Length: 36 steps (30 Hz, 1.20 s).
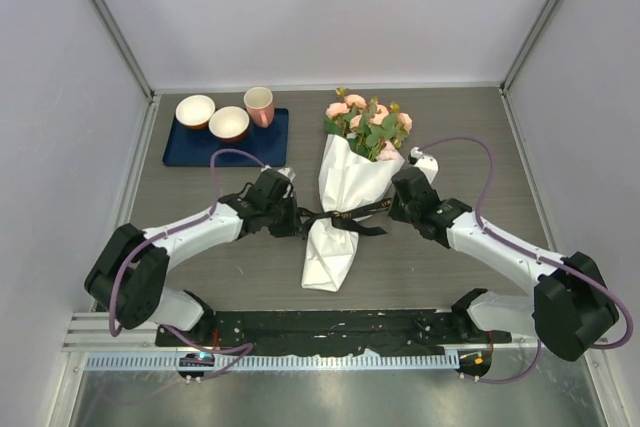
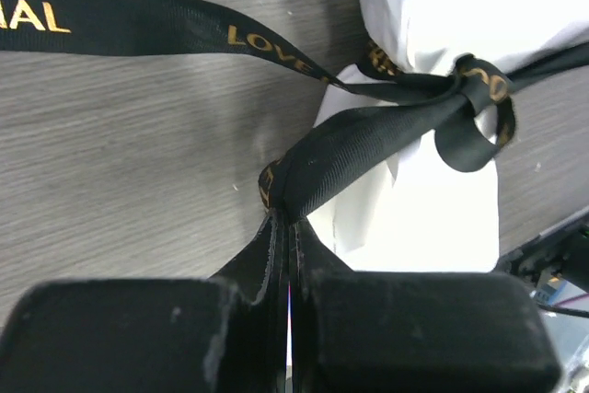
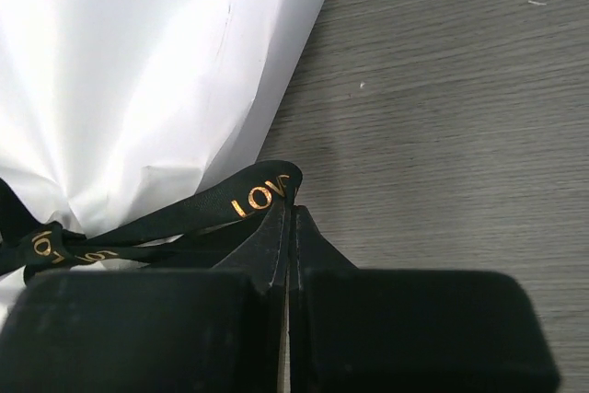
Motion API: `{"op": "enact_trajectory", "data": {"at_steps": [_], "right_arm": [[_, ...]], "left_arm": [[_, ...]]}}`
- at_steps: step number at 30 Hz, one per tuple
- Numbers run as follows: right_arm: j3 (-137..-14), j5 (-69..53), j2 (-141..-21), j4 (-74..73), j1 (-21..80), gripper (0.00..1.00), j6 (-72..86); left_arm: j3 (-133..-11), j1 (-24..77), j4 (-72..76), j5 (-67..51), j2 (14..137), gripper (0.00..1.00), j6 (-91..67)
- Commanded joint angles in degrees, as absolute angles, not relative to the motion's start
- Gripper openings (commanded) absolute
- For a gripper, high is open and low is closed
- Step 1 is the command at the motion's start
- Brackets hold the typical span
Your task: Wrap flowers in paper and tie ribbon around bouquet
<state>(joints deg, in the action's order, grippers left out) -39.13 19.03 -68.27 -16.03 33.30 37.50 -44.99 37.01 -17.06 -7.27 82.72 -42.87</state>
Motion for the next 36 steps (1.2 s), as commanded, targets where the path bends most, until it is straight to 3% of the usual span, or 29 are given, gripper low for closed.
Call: {"op": "enact_trajectory", "data": {"at_steps": [1, 4, 11, 16, 24, 36], "right_arm": [[-42.8, 21.4, -70.1, -15.0, 32.9, 0.0, 36.5], [-43.3, 19.2, -71.5, -13.8, 33.0, 0.0, 36.4], [-43.5, 25.0, -72.9, -15.7, 32.0, 0.0, 41.8], [-41.0, 30.6, -75.8, -15.2, 29.6, 0.0, 45.8], [-35.8, 32.3, -79.4, -9.1, 21.3, 0.0, 50.3], [-33.1, 30.2, -82.1, -1.0, 8.8, 0.0, 52.8]], "left_arm": [[-44.2, 37.1, -13.7, -11.7, 78.3, 0.0, -44.6], [-46.6, 36.5, -19.0, -5.5, 76.3, 0.0, -42.5], [-49.0, 32.7, -21.4, -14.9, 77.6, 0.0, -44.5], [-48.0, 29.0, -32.0, -4.3, 78.8, 0.0, -48.2], [-39.0, 24.7, -29.3, 5.9, 79.5, 0.0, -50.8], [-38.0, 15.7, -27.5, 4.8, 79.3, 0.0, -47.9]]}}
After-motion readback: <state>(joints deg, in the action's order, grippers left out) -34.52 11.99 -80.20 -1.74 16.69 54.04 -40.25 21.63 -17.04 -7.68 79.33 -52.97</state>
